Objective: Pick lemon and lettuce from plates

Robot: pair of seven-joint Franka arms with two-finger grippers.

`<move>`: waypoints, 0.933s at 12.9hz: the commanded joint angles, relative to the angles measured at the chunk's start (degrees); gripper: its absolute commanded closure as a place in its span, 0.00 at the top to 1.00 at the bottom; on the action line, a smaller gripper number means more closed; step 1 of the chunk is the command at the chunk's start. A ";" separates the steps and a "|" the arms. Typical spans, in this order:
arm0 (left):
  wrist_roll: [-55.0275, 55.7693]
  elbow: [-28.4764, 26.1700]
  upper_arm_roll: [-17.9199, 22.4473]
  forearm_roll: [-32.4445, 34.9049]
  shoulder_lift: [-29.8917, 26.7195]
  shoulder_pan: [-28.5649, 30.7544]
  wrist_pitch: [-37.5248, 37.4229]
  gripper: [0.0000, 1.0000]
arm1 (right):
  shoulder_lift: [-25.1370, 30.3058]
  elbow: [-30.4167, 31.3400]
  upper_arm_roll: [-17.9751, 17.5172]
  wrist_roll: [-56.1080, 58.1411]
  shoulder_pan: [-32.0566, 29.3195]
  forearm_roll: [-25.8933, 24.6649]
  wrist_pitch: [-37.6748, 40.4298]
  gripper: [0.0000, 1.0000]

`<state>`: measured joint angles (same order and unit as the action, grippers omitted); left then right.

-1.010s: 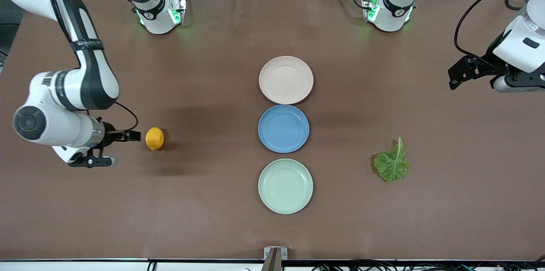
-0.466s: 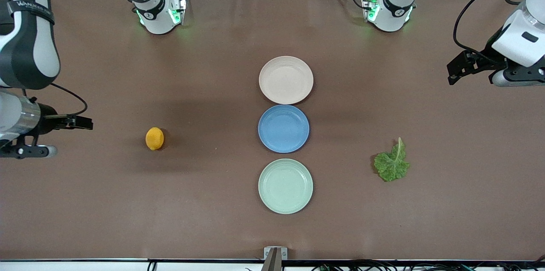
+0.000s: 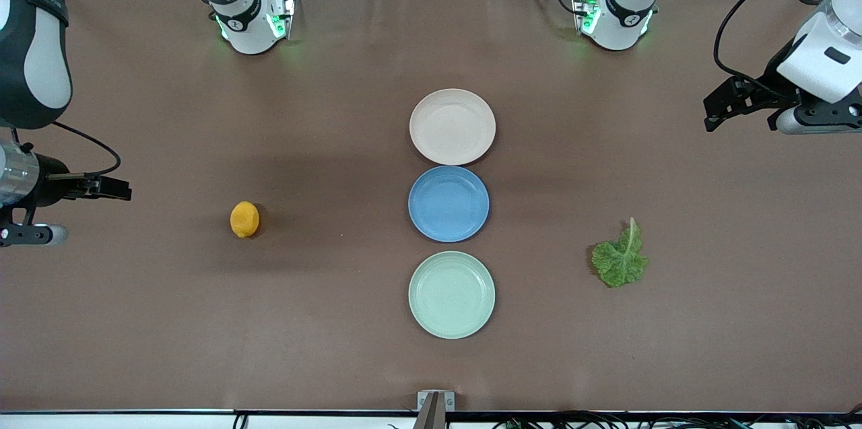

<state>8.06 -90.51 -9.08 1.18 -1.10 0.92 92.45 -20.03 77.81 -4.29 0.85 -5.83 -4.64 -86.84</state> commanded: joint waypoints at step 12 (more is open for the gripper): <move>0.03 -0.46 0.12 -3.12 -2.76 0.31 -1.93 1.00 | 10.79 11.39 10.25 6.44 7.22 3.93 -4.65 1.00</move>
<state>8.06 -90.49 -8.88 -0.24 -3.10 1.02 90.80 -13.34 84.62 2.22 5.52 -1.31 -2.30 -90.03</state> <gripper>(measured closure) 0.000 0.000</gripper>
